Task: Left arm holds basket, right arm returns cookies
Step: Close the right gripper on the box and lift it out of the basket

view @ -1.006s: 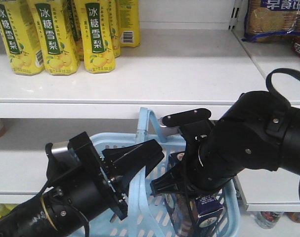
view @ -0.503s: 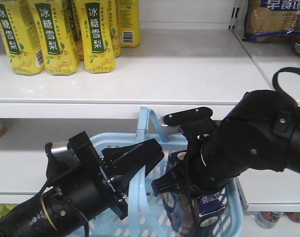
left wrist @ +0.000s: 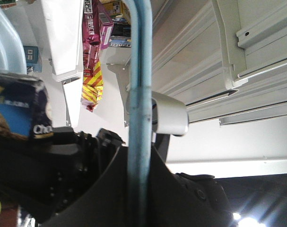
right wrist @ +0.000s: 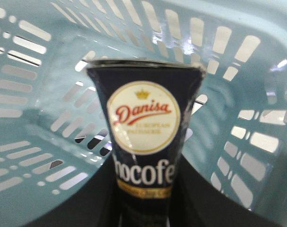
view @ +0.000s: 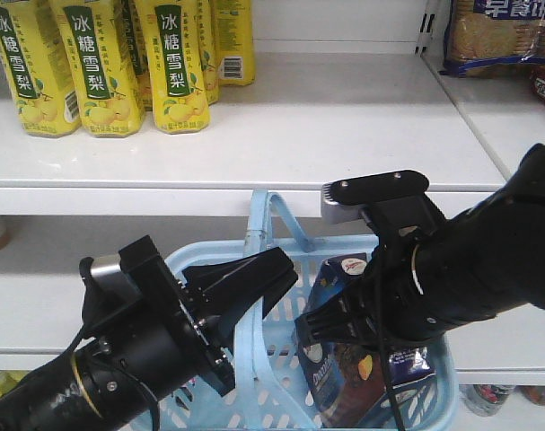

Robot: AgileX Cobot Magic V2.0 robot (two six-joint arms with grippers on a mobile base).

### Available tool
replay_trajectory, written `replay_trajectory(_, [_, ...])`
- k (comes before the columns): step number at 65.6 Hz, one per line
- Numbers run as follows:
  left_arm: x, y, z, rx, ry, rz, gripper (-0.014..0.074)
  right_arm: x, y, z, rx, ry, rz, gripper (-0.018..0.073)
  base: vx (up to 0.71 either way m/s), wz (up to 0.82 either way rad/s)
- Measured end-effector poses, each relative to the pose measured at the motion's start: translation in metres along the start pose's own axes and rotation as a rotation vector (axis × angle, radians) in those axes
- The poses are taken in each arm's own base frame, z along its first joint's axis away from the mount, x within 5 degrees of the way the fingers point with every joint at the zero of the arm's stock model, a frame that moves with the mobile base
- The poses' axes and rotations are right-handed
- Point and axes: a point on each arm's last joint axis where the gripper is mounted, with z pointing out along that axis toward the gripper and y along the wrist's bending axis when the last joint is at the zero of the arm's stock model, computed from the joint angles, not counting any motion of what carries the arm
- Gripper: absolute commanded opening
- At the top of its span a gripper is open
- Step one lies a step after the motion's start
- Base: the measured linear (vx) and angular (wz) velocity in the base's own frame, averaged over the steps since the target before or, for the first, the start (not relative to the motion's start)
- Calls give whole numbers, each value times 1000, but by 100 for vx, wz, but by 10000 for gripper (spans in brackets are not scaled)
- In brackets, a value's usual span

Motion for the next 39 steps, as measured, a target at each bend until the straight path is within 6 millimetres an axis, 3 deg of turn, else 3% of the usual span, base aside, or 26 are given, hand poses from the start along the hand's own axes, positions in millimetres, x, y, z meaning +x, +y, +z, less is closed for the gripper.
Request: replay_trajectory(39, [0, 0, 0, 0, 0, 0, 0, 19, -12, -56, -84, -149, 23, -7, 0, 0])
